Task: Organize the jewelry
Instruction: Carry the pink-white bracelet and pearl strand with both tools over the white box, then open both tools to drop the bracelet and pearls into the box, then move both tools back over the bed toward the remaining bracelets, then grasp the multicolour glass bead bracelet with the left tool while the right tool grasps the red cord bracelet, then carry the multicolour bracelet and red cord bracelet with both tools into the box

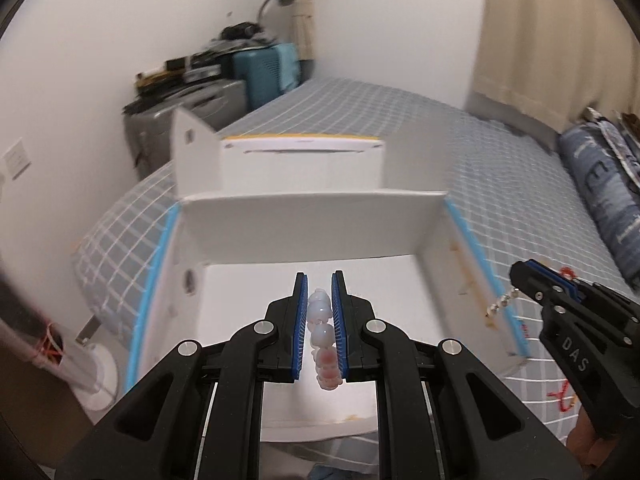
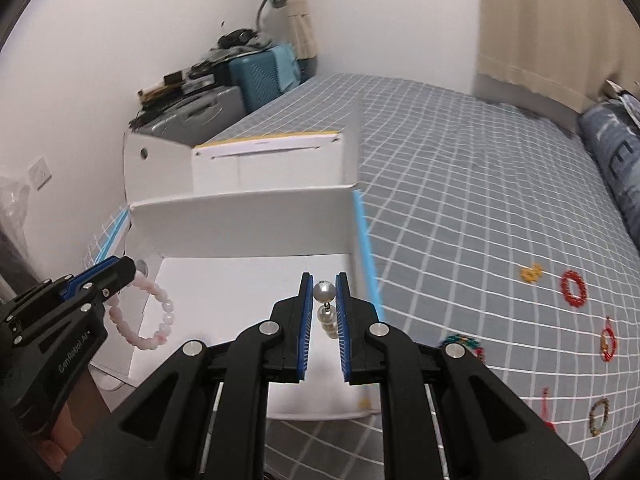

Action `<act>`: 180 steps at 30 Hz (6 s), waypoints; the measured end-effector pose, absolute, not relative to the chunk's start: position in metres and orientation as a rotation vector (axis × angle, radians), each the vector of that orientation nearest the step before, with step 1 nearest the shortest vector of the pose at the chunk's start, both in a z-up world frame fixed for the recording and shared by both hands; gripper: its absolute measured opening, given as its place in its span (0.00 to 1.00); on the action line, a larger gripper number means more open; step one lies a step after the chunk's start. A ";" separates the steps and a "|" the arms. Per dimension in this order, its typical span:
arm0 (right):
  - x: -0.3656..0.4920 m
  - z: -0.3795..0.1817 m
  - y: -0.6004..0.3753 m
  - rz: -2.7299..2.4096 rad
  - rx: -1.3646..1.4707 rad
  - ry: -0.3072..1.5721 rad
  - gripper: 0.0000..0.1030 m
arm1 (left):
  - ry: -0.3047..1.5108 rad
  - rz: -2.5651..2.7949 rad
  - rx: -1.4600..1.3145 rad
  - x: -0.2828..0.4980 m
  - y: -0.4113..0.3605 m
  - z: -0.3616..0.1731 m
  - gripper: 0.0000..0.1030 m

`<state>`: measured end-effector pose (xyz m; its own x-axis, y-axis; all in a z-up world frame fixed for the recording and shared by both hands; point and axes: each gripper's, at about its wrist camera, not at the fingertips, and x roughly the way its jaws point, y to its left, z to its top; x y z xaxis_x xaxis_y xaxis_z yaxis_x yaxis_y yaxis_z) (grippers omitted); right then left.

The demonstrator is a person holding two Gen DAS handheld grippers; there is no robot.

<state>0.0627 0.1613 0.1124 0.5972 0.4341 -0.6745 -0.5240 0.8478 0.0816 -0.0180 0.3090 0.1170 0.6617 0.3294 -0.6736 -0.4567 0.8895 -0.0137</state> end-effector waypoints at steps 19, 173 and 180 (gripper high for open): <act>0.091 0.040 0.230 0.510 -0.221 0.885 0.10 | 0.850 0.548 -0.246 -0.012 0.365 0.057 0.12; 0.085 -0.036 -0.105 0.210 -0.069 1.028 0.07 | 1.000 0.034 -0.078 0.147 0.056 -0.012 0.17; 0.085 -0.029 -0.104 0.195 -0.067 0.997 0.07 | 0.976 0.043 -0.065 0.141 0.057 -0.001 0.17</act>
<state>0.0854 -0.1044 -0.0287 0.5271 0.1323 -0.8394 -0.1932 0.9806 0.0333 0.1408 0.0569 -0.0010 0.5597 0.0073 -0.8287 -0.0658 0.9972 -0.0356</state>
